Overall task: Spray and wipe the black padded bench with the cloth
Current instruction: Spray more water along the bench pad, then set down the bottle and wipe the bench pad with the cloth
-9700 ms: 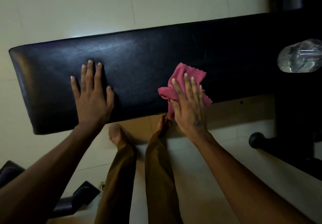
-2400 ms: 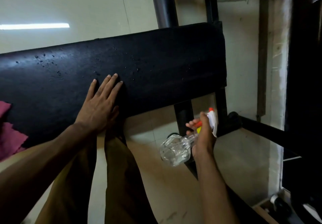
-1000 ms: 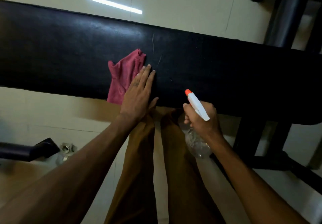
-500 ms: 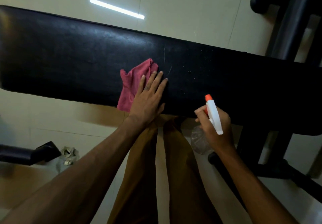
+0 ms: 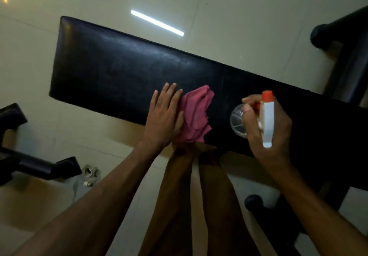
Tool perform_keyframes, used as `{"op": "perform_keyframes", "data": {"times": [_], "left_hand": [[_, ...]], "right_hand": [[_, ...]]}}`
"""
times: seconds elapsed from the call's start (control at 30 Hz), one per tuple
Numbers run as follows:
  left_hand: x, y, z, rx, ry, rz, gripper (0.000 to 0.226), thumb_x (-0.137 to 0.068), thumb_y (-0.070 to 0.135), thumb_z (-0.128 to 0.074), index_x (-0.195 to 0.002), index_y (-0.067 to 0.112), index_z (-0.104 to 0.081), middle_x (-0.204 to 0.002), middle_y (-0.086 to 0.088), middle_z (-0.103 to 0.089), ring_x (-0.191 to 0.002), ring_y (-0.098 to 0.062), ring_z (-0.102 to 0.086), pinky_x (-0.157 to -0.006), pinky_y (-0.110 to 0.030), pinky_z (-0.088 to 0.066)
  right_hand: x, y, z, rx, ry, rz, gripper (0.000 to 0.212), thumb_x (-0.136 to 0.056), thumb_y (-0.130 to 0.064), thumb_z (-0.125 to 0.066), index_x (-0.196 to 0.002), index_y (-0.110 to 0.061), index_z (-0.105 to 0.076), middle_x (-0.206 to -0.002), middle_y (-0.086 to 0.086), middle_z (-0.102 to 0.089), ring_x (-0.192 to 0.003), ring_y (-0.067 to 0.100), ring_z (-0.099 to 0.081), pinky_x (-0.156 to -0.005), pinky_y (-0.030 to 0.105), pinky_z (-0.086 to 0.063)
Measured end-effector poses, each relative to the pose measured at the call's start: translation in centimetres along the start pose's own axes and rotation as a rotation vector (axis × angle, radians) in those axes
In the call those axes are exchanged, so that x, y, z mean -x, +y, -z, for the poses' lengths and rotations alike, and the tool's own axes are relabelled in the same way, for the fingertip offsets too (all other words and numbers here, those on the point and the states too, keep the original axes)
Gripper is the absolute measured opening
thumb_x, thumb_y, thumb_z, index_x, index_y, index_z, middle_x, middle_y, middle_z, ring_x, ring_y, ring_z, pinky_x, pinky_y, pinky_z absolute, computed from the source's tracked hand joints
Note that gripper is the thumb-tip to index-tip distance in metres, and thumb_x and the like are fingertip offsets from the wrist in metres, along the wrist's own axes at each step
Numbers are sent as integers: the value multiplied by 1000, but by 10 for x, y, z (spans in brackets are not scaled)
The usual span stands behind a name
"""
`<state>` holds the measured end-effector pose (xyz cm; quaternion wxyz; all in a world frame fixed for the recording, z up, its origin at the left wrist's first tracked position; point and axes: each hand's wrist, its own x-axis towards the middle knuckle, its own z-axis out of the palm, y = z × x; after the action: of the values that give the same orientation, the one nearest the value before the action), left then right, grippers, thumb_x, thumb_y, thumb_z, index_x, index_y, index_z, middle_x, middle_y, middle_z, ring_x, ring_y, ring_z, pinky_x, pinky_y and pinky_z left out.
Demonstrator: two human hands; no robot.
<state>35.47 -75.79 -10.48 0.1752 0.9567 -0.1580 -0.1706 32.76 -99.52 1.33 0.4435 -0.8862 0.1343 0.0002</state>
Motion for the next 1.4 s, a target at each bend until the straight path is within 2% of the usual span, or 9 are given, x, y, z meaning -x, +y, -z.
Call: {"op": "perform_keyframes", "data": {"times": [0.17,0.27,0.5,0.7,0.77,0.97,1.07,1.17,1.4], "left_hand": [[16,-58,15,-5,4,183,63,-102,40,-38,-156,8,-29,-167,-15,-19,-157,-28,-10,-128,-48,-7],[25,-86,19,-16,-9,307,67,-102,37,-47,-158,9,-23,-168,-16,-12,-157,-30,-9,-128,-51,-10],[49,-121,25,0,-37,400,76,-99,34,-59,-161,18,-18,-170,-12,-7,-156,-29,-10,-127,-50,-14],[50,-118,21,73,-1,435,77,-97,31,-61,-160,17,-19,-170,-12,-7,-157,-29,-7,-127,-45,-10],[48,-115,19,93,24,457,76,-96,29,-61,-160,15,-22,-169,-13,-9,-157,-30,-8,-127,-45,-9],[47,-108,15,148,57,500,73,-97,28,-60,-158,12,-24,-169,-14,-11,-157,-30,-9,-128,-48,-13],[46,-106,13,162,76,496,72,-97,26,-60,-158,12,-25,-168,-14,-13,-156,-29,-12,-128,-46,-13],[49,-97,14,187,105,513,70,-97,23,-59,-158,11,-26,-167,-13,-18,-155,-27,-17,-128,-46,-16],[82,-47,-6,257,106,413,54,-96,19,-60,-147,9,-45,-146,-12,-47,-135,-25,-46,-113,-43,-42]], "right_hand": [[-46,-39,-50,-38,21,117,10,-100,-9,-56,-99,1,-60,-88,17,-64,-78,13,-59,-75,2,-41],[-63,-65,-85,-77,-47,211,18,-100,-14,-57,-99,4,-58,-88,19,-63,-77,15,-57,-72,3,-42],[-76,-104,-168,-141,-277,451,53,-99,-44,-48,-102,8,-60,-93,20,-64,-81,33,-65,-71,36,-52],[-75,-104,-204,-92,-394,450,46,-95,-37,-60,-110,6,-60,-92,15,-64,-75,23,-61,-70,5,-41],[-79,-107,-209,-70,-395,438,43,-94,-35,-64,-111,4,-59,-95,14,-64,-76,19,-60,-72,2,-39],[-92,-103,-204,-49,-390,407,50,-87,-34,-77,-118,-1,-55,-104,11,-68,-89,21,-67,-78,8,-48],[-94,-95,-201,-47,-425,413,69,-81,-37,-81,-131,-3,-49,-117,10,-64,-100,17,-64,-83,7,-48],[-89,-77,-193,0,-453,394,88,-79,-42,-82,-145,-4,-39,-131,12,-57,-114,16,-58,-90,19,-51],[-64,11,-137,377,-504,237,39,-99,-30,-56,-135,-16,-56,-129,5,-60,-121,22,-52,-103,47,-46]]}}
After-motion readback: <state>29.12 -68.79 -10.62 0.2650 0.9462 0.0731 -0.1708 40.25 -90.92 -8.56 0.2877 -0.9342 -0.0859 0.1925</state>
